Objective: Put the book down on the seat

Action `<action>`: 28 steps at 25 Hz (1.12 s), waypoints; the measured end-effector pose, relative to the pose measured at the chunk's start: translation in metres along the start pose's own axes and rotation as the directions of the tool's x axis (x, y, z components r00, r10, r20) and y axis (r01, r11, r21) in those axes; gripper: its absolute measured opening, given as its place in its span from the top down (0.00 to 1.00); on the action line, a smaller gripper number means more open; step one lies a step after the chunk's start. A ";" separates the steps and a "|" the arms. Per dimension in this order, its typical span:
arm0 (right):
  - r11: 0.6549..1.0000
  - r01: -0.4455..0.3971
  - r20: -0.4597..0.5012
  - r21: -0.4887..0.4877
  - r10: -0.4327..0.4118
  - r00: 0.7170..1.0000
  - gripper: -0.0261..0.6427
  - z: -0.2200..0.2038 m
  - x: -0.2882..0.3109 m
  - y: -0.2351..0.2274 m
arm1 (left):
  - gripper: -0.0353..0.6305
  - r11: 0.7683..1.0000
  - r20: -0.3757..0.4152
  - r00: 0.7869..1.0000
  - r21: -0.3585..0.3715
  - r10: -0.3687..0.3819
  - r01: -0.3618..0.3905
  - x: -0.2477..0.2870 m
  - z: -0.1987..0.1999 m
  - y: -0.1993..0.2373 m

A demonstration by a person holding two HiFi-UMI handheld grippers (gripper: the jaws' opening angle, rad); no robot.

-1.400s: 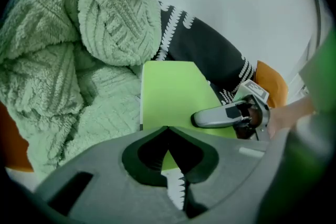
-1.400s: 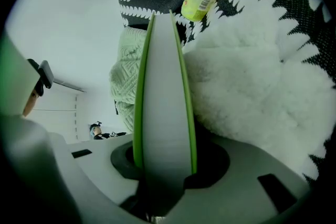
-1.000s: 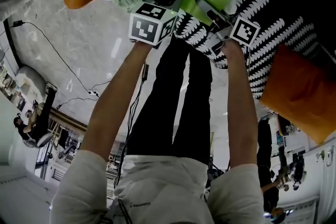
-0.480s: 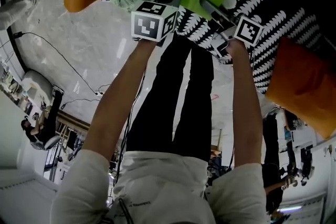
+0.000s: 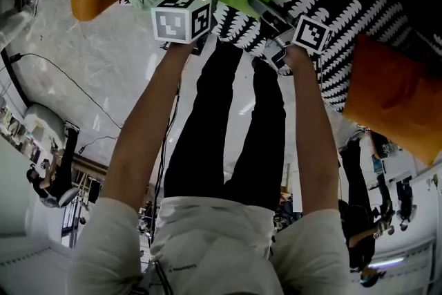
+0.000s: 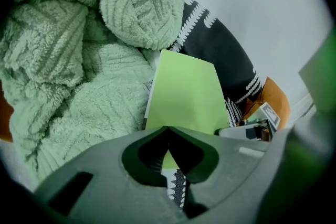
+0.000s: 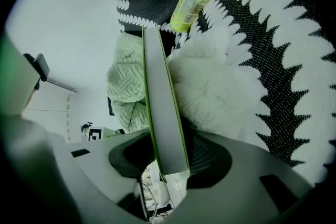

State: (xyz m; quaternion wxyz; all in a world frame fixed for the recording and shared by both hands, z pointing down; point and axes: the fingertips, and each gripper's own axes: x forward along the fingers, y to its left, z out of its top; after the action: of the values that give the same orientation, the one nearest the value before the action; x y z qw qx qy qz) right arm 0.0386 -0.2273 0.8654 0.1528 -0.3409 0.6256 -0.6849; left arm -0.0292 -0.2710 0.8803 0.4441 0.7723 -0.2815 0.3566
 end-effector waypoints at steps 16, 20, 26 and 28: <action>0.986 0.163 -0.011 0.038 -0.163 0.987 0.71 -0.024 -0.054 -0.023 | 0.94 0.992 0.094 0.995 -0.124 0.033 -0.021 -0.007 0.004 -0.003; 0.978 0.209 -0.037 -0.001 -0.209 0.977 0.78 -0.037 -0.066 -0.030 | 0.94 0.989 0.143 0.987 -0.139 0.070 -0.050 -0.016 0.007 -0.006; 0.971 0.214 -0.104 -0.110 -0.226 0.969 0.78 -0.053 -0.093 -0.023 | 0.94 0.994 0.178 0.979 -0.056 0.101 -0.092 -0.039 0.004 -0.037; 0.957 0.235 -0.117 -0.169 -0.257 0.959 0.78 -0.056 -0.102 -0.021 | 0.94 0.995 0.187 0.977 -0.026 0.099 -0.096 -0.049 0.000 -0.051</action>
State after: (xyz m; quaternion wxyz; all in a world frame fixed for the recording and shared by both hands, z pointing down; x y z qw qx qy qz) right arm 0.0799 -0.1162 0.8583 -0.0039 -0.3789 0.6380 -0.6703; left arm -0.0198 -0.2426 0.8164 0.4041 0.7839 -0.3628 0.3010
